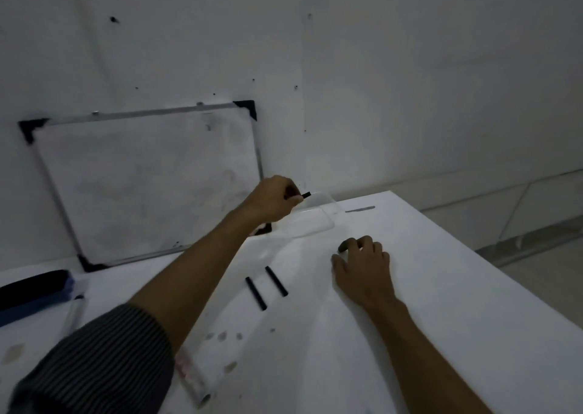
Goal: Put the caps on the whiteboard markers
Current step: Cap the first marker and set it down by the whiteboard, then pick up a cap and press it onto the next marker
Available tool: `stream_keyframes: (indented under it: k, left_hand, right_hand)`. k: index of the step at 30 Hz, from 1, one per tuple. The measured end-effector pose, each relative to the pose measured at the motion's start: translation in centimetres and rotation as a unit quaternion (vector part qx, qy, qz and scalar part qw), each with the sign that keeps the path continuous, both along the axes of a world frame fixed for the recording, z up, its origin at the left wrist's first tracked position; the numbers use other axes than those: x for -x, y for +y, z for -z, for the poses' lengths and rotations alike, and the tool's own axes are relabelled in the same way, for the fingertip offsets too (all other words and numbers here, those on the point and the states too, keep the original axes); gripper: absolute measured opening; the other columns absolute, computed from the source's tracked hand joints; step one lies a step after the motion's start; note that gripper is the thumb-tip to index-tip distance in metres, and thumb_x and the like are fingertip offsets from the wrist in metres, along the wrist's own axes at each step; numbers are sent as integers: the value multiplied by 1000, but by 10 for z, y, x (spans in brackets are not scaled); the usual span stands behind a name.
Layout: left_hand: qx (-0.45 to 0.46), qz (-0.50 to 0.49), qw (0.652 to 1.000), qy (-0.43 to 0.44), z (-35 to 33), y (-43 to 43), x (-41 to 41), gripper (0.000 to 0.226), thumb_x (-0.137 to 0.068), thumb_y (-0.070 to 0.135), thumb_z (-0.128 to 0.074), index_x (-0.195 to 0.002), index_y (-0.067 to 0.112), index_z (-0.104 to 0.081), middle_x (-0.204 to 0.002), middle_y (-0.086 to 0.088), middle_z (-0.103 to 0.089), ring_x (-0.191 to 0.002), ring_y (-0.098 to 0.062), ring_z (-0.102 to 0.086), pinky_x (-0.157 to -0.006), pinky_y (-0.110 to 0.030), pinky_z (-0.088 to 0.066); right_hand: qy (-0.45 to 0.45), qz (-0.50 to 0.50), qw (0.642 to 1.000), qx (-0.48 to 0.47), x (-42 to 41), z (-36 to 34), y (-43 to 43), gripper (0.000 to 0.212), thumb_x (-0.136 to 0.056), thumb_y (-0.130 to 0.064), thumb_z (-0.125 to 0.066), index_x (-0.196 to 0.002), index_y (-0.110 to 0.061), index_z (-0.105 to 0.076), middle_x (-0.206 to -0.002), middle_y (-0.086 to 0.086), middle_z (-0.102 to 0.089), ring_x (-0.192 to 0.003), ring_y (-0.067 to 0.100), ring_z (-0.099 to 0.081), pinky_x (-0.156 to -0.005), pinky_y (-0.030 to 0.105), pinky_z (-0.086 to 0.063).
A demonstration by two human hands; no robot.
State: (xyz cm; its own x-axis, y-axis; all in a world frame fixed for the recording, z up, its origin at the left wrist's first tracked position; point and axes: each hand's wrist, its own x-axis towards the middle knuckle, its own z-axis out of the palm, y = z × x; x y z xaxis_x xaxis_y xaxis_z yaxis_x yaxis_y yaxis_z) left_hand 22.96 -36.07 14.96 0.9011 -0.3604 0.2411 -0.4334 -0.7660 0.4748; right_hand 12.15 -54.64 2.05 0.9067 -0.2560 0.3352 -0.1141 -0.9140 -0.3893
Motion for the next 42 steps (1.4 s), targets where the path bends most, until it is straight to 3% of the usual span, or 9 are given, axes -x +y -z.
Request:
stream_keyframes:
  k: [6, 10, 17, 22, 26, 31, 34, 38, 42]
  left_hand:
    - [-109, -2, 993, 52, 25, -50, -67, 30, -91, 25, -76, -113, 5, -77, -114, -14, -77, -102, -26, -71, -85, -29, -55]
    - [-154, -19, 985, 73, 48, -59, -86, 32, -85, 26, -82, -110, 6, -78, -111, -14, -78, -98, -26, -73, -86, -31, -58]
    - [-152, -24, 985, 76, 50, -52, -84, 33, -86, 26, -82, -111, 5, -78, -113, -13, -78, -99, -25, -72, -88, -31, -58]
    - [-100, 17, 995, 20, 13, -24, -31, 31, -94, 25, -72, -120, 7, -75, -121, -10, -75, -107, -22, -70, -90, -25, -52]
    - [-65, 53, 996, -24, -6, 24, 47, 25, -97, 27, -68, -116, 14, -76, -113, -3, -77, -95, -11, -68, -86, -26, -56]
    - [-96, 67, 992, -44, 14, 107, 146, 25, -97, 37, -65, -114, 23, -76, -111, 3, -73, -99, -10, -65, -87, -27, -53]
    - [-105, 48, 993, -23, 44, 150, 185, 27, -99, 41, -60, -120, 29, -72, -120, 8, -68, -110, -8, -59, -99, -31, -49]
    - [-82, 71, 993, -43, 79, 188, 221, 32, -98, 22, -62, -129, 28, -68, -134, 8, -64, -126, -9, -51, -107, -16, -31]
    - [-107, 94, 986, -83, 102, 210, 237, 43, -92, 38, -64, -135, 36, -62, -143, 16, -59, -139, -7, -42, -113, -29, -28]
  right_hand:
    - [-3, -21, 1000, -6, -7, 5, -5, 36, -94, -46, -53, -119, -23, -64, -120, 3, -58, -114, 26, -55, -99, 41, -36]
    - [-19, -33, 999, -8, -7, 9, -6, 35, -94, -45, -51, -119, -23, -63, -122, 2, -58, -115, 24, -55, -100, 40, -35]
    - [-9, -40, 999, -26, -6, 6, -6, 37, -96, -44, -53, -124, -22, -63, -127, 3, -58, -120, 24, -55, -104, 40, -34]
    - [40, -81, 990, -108, 9, -12, 2, 34, -99, -37, -57, -130, -23, -60, -135, 4, -58, -125, 23, -55, -108, 39, -38]
    - [42, -139, 971, -191, 40, -24, 39, 27, -98, -33, -63, -123, -22, -64, -127, 4, -60, -112, 21, -64, -97, 31, -50]
    - [37, -167, 971, -165, 76, -22, 98, 27, -96, -35, -63, -119, -22, -65, -120, 2, -58, -107, 21, -64, -89, 26, -49]
    - [39, -136, 981, -135, 81, -22, 128, 37, -94, -41, -66, -123, -17, -65, -123, 6, -60, -110, 24, -65, -93, 33, -53]
    - [29, -100, 989, -110, 83, -17, 156, 30, -98, -33, -63, -112, -7, -68, -121, 14, -61, -103, 29, -66, -85, 34, -51]
    - [-10, -72, 989, -133, 92, -6, 170, 21, -100, -27, -60, -102, -8, -68, -114, 13, -62, -95, 29, -66, -83, 36, -53]
